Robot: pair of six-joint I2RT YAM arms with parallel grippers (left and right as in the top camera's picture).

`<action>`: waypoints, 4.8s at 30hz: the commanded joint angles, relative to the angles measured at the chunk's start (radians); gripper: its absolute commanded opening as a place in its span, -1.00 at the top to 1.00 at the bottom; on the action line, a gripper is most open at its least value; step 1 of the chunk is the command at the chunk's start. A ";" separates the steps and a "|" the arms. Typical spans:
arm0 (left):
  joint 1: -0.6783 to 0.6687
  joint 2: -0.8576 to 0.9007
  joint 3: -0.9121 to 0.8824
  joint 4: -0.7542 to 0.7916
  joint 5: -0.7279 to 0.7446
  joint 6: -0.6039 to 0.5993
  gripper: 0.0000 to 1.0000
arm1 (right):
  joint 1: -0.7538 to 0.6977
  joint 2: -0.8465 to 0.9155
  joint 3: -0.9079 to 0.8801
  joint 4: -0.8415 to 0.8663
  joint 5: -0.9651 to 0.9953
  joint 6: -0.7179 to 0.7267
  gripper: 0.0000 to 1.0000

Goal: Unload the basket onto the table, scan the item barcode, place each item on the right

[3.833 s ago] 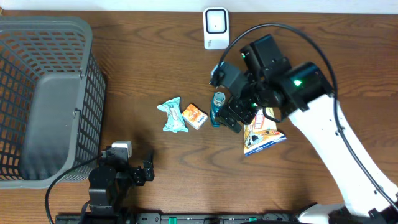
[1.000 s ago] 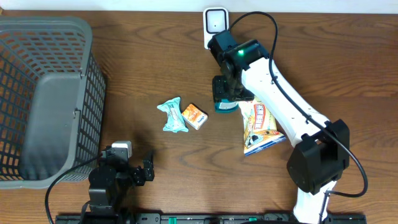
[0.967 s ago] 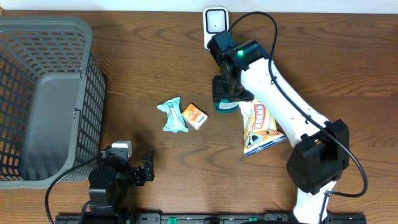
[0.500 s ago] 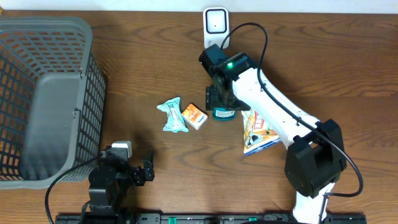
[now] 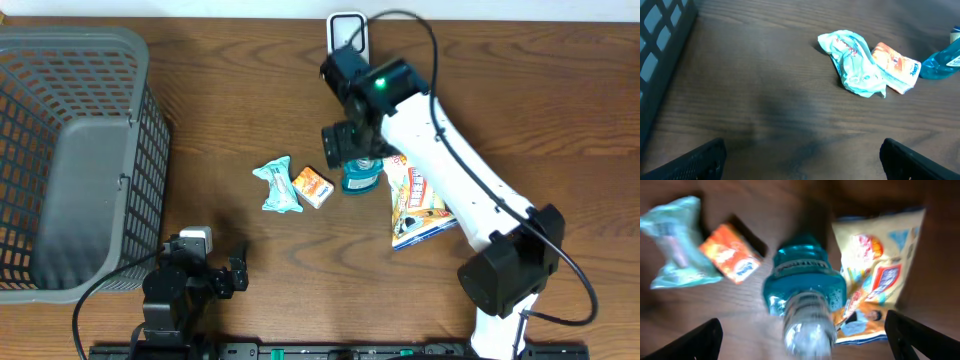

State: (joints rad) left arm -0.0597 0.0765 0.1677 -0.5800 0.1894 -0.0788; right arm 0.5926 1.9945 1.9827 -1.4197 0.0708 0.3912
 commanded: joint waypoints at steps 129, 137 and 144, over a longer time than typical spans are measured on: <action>0.002 -0.001 -0.013 -0.003 0.012 -0.009 -0.96 | -0.534 -0.594 -0.179 -0.264 -1.050 -1.231 0.86; 0.002 -0.001 -0.013 -0.003 0.012 -0.009 -0.96 | -0.532 -0.592 -0.343 -0.090 -1.083 -1.216 0.85; 0.002 -0.001 -0.013 -0.003 0.012 -0.009 -0.96 | -0.525 -0.589 -0.447 0.186 -1.064 -1.112 0.78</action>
State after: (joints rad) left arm -0.0597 0.0765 0.1677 -0.5804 0.1898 -0.0788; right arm 0.0620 1.4136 1.5551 -1.3022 -0.9272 -0.7776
